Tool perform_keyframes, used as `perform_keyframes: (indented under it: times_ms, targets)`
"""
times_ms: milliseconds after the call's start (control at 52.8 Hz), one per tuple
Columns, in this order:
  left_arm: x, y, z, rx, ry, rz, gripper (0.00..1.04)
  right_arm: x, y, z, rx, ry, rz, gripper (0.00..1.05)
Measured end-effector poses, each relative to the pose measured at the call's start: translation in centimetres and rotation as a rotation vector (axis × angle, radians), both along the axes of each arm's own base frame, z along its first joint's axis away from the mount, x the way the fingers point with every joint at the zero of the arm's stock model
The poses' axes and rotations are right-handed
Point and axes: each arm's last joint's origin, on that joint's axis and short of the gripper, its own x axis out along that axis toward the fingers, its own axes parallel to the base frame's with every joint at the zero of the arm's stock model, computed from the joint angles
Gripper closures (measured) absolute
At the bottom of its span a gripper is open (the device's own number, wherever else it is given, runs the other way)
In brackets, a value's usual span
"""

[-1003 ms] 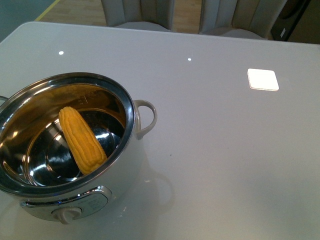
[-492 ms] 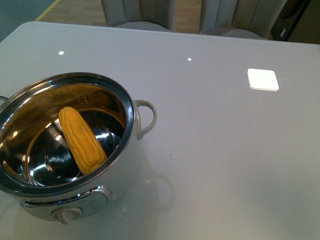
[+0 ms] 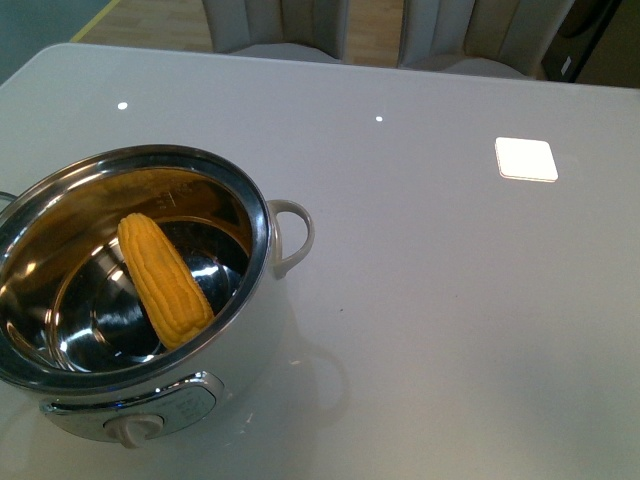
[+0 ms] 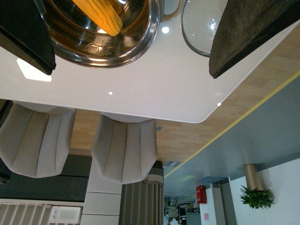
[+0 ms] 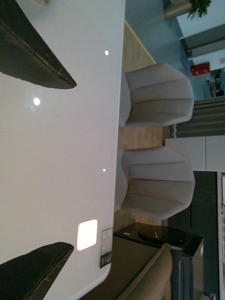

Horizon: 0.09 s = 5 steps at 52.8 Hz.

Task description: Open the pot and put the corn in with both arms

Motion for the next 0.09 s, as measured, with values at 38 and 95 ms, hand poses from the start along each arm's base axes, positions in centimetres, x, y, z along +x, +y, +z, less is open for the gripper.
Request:
perform_keyframes:
  times_ms: [38, 95]
  targets:
    - [0.00, 0.00, 0.00, 0.000, 0.000, 0.000, 0.07, 0.00, 0.00, 0.00, 0.000, 0.000, 0.000, 0.09]
    - [0.00, 0.00, 0.00, 0.000, 0.000, 0.000, 0.07, 0.00, 0.00, 0.00, 0.000, 0.000, 0.000, 0.09]
